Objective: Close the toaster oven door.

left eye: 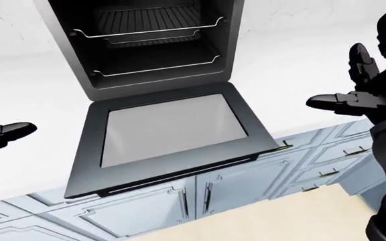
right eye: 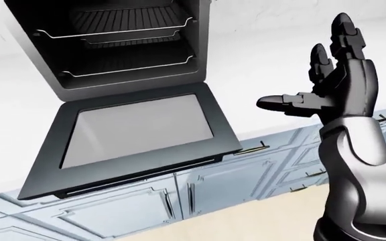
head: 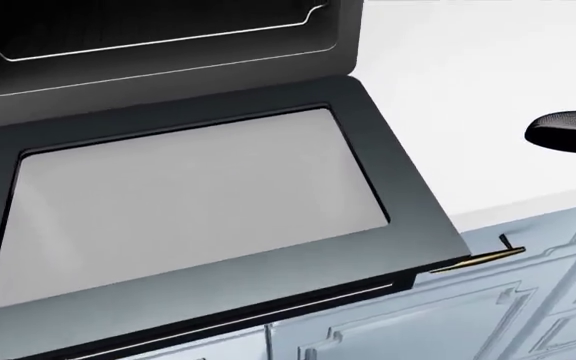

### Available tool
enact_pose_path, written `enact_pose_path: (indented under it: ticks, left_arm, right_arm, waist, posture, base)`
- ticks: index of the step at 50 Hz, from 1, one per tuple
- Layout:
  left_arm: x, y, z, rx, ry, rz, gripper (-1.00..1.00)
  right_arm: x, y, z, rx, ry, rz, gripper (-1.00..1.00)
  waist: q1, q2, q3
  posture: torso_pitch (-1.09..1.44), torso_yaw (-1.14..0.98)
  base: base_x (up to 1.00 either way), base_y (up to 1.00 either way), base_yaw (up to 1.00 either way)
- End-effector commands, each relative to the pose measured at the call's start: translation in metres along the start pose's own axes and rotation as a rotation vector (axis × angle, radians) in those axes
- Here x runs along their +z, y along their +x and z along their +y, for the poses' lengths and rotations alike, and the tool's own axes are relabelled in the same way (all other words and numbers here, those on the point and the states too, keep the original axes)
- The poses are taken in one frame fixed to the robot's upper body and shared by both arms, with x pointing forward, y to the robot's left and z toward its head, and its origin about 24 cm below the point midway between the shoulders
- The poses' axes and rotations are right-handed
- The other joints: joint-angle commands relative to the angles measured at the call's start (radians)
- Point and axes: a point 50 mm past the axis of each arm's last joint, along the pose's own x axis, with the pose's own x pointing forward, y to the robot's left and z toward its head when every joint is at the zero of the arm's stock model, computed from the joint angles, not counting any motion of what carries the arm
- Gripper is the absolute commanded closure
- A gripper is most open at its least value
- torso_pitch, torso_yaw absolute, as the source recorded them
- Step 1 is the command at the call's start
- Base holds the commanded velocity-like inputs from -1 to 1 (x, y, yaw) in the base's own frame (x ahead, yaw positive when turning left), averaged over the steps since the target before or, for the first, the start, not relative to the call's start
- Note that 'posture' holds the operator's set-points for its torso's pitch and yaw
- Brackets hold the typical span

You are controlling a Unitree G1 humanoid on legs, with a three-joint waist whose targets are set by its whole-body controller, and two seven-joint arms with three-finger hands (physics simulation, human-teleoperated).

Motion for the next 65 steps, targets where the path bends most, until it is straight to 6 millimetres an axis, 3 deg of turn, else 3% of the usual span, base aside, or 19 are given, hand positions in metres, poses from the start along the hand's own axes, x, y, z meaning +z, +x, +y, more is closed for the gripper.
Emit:
enact_pose_path:
  ticks: [1,4,12,15,20,24,25,26,27,29,35,38,39,40,41,47,61,65]
  left_arm:
    - [0.019,0.000,0.000,-0.005,0.018,-0.090,-1.00]
    - [0.019,0.000,0.000,-0.005,0.018,-0.090,-1.00]
    - [0.019,0.000,0.000,-0.005,0.019,-0.090,-1.00]
    - [0.019,0.000,0.000,-0.004,0.018,-0.090,-1.00]
    - [0.020,0.000,0.000,-0.004,0.018,-0.091,-1.00]
    - [0.020,0.000,0.000,-0.002,0.016,-0.090,-1.00]
    - [0.020,0.000,0.000,-0.001,0.016,-0.090,-1.00]
    - [0.020,0.000,0.001,0.000,0.015,-0.090,-1.00]
    - [0.020,0.000,0.001,0.000,0.015,-0.090,-1.00]
    - [0.020,0.000,0.000,-0.001,0.016,-0.090,-1.00]
    - [0.020,0.000,0.001,-0.001,0.016,-0.090,-1.00]
    - [0.020,0.000,0.001,-0.002,0.017,-0.091,-1.00]
    - [0.021,0.000,0.001,-0.001,0.016,-0.091,-1.00]
    - [0.021,0.000,0.001,0.000,0.016,-0.091,-1.00]
    - [0.021,0.000,0.001,0.000,0.016,-0.091,-1.00]
    - [0.024,0.000,0.002,0.001,0.012,-0.096,-1.00]
    - [0.032,0.000,0.006,0.005,-0.004,-0.132,-1.00]
    - [0.031,0.000,0.006,0.001,-0.002,-0.129,-1.00]
  right_arm:
    - [0.016,0.000,0.000,0.002,-0.012,-0.084,-1.00]
    - [0.015,0.000,0.000,0.002,-0.012,-0.084,-1.00]
    - [0.018,-0.001,0.000,0.001,-0.011,-0.086,-1.00]
    - [0.018,-0.001,0.001,0.004,-0.013,-0.087,-1.00]
    - [0.019,-0.001,0.001,0.005,-0.013,-0.087,-1.00]
    - [0.018,-0.001,0.001,0.007,-0.014,-0.087,-1.00]
    - [0.018,-0.001,0.001,0.006,-0.014,-0.086,-1.00]
    - [0.018,-0.001,0.001,0.007,-0.014,-0.086,-1.00]
    - [0.018,-0.001,0.001,0.007,-0.014,-0.087,-1.00]
    - [0.018,-0.001,0.001,0.006,-0.014,-0.087,-1.00]
    - [0.019,0.000,0.000,0.002,-0.011,-0.091,-1.00]
    - [0.019,0.001,-0.001,-0.013,-0.017,-0.096,-1.00]
    - [0.020,0.002,-0.002,-0.017,-0.016,-0.097,-1.00]
    - [0.020,0.002,-0.002,-0.017,-0.014,-0.098,-1.00]
    - [0.020,0.002,-0.002,-0.020,-0.014,-0.101,-1.00]
    - [0.029,0.009,-0.003,-0.022,-0.022,-0.116,-1.00]
    - [0.016,0.048,-0.005,0.011,-0.125,-0.058,-1.00]
    - [0.006,0.062,-0.013,-0.073,-0.149,-0.019,-1.00]
  waist:
    - [-0.001,0.008,-0.036]
    - [-0.003,0.011,-0.016]
    - [-0.005,0.000,-0.013]
    - [-0.006,0.006,-0.014]
    - [-0.004,-0.013,-0.019]
    - [-0.009,0.023,-0.004]
    - [-0.011,0.044,-0.011]
    - [-0.012,0.079,-0.023]
    - [-0.006,0.062,-0.023]
    - [-0.004,0.068,-0.013]
    - [0.000,0.023,-0.013]
    - [0.003,-0.016,-0.013]
    - [0.008,-0.042,-0.009]
    - [0.017,-0.064,-0.018]
    - [0.017,-0.035,-0.010]
    - [0.004,-0.002,-0.020]
    - [-0.007,0.004,-0.023]
    - [-0.009,0.008,-0.021]
  posture:
    - [0.00,0.00]
    - [0.00,0.00]
    - [0.00,0.00]
    - [0.00,0.00]
    - [0.00,0.00]
    - [0.00,0.00]
    - [0.00,0.00]
    - [0.00,0.00]
    - [0.00,0.00]
    - [0.00,0.00]
    - [0.00,0.00]
    - [0.00,0.00]
    - [0.00,0.00]
    - [0.00,0.00]
    - [0.00,0.00]
    - [0.00,0.00]
    - [0.00,0.00]
    - [0.00,0.00]
  base:
    - [0.05,0.00,0.00]
    - [0.12,0.00,0.00]
    - [0.12,0.00,0.00]
    - [0.12,0.00,0.00]
    - [0.12,0.00,0.00]
    - [0.12,0.00,0.00]
    - [0.12,0.00,0.00]
    - [0.12,0.00,0.00]
    - [0.12,0.00,0.00]
    - [0.12,0.00,0.00]
    - [0.12,0.00,0.00]
    - [0.10,0.00,0.00]
    - [0.04,0.00,0.00]
    - [0.00,0.00,0.00]
    - [0.00,0.00,0.00]
    - [0.00,0.00,0.00]
    - [0.00,0.00,0.00]
    - [0.00,0.00,0.00]
